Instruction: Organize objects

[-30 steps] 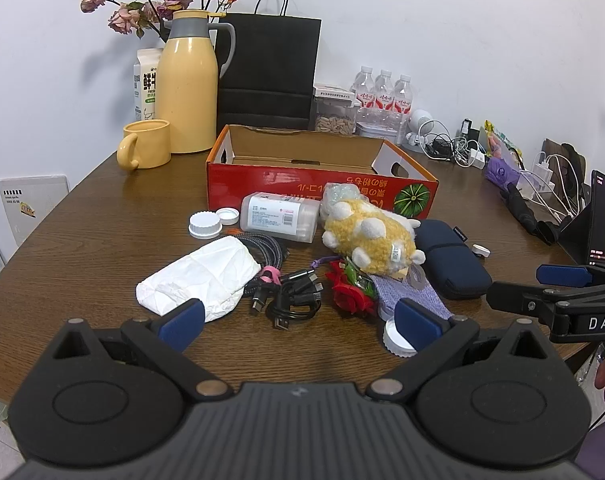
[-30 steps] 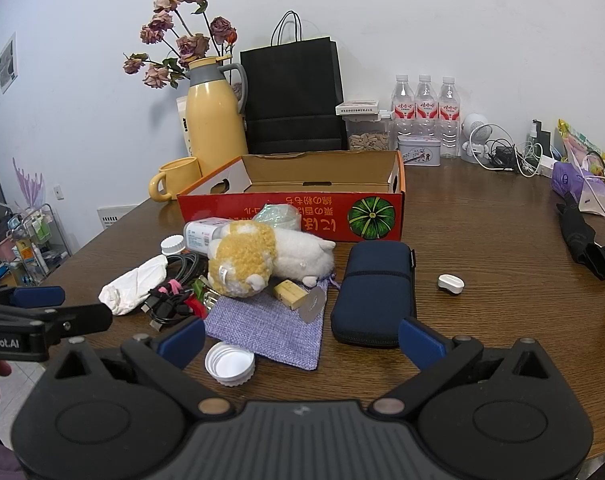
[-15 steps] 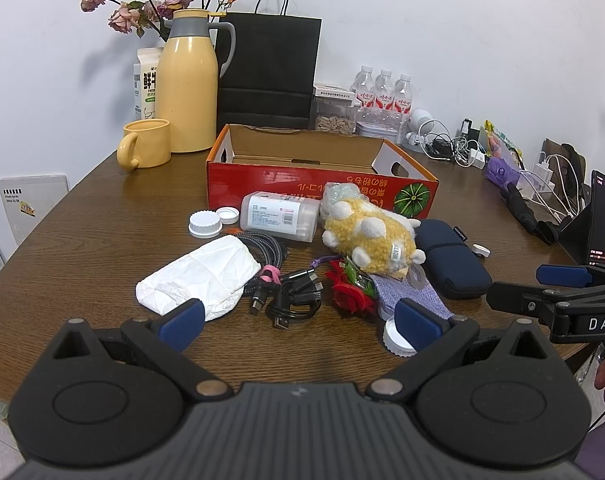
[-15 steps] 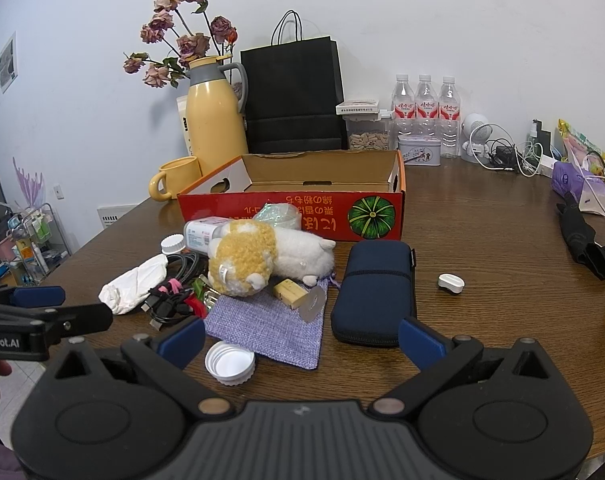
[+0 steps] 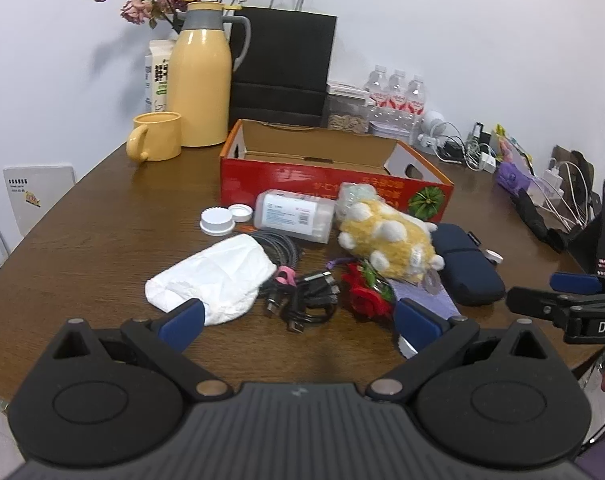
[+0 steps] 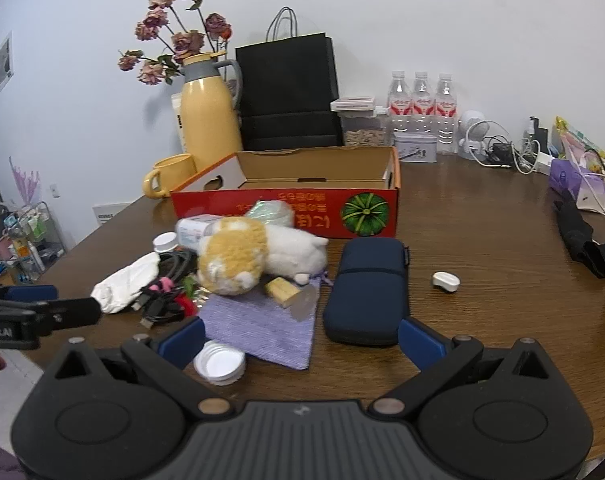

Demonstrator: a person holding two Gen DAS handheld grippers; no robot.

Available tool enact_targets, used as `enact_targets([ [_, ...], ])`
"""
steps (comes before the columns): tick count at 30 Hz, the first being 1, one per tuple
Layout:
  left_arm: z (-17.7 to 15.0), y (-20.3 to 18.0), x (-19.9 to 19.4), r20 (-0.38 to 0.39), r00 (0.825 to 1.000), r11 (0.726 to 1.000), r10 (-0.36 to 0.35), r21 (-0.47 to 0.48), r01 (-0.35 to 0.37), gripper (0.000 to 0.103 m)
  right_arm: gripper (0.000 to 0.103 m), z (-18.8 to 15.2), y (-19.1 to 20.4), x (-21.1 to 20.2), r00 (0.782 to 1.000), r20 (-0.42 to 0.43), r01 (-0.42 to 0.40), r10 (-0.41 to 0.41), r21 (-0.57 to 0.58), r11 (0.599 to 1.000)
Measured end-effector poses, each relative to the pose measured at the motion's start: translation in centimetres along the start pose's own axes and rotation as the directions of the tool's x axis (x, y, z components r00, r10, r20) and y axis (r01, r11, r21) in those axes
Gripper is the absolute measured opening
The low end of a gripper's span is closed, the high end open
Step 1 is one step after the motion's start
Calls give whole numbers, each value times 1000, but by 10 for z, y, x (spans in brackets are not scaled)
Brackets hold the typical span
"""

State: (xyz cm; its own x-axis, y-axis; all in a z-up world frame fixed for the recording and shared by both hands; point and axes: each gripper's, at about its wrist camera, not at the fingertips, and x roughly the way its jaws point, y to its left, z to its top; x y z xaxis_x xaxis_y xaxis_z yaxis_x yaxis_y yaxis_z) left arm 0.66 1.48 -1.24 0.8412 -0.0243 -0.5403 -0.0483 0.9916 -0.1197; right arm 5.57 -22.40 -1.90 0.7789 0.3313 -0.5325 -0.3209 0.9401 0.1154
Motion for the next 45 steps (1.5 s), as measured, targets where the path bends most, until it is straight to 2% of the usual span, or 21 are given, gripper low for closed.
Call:
enact_targets([
  [11, 14, 28, 23, 4, 995, 992, 103, -80, -102, 103, 103, 4, -46, 31, 994, 3, 106, -106, -17, 994],
  [20, 23, 45, 42, -12, 982, 974, 190, -121, -190, 103, 102, 14, -101, 59, 990, 8, 141, -140, -64, 988],
  [23, 24, 48, 45, -13, 978, 969, 209, -130, -209, 103, 93, 18, -119, 73, 991, -11, 135, -136, -72, 988],
  [25, 25, 49, 47, -17, 975, 966, 220, -134, -220, 103, 81, 21, -127, 82, 992, -24, 120, -122, -82, 989],
  [26, 26, 49, 48, -20, 974, 965, 226, -136, -226, 103, 78, 23, -130, 86, 993, -31, 110, -113, -85, 990],
  [32, 26, 49, 53, -46, 970, 961, 238, -134, -242, 103, 58, 27, -131, 112, 997, -68, 35, -44, -126, 991],
  [36, 24, 49, 55, -62, 971, 964, 231, -118, -237, 103, 28, 26, -131, 122, 997, -74, -12, 3, -118, 993],
  [41, 24, 50, 62, -76, 971, 967, 227, -99, -234, 103, 26, 25, -127, 121, 997, -74, -25, 16, -127, 992],
  [45, 23, 53, 71, -97, 973, 971, 208, -96, -217, 103, 26, 24, -126, 120, 998, -69, -1, -8, -134, 991],
])
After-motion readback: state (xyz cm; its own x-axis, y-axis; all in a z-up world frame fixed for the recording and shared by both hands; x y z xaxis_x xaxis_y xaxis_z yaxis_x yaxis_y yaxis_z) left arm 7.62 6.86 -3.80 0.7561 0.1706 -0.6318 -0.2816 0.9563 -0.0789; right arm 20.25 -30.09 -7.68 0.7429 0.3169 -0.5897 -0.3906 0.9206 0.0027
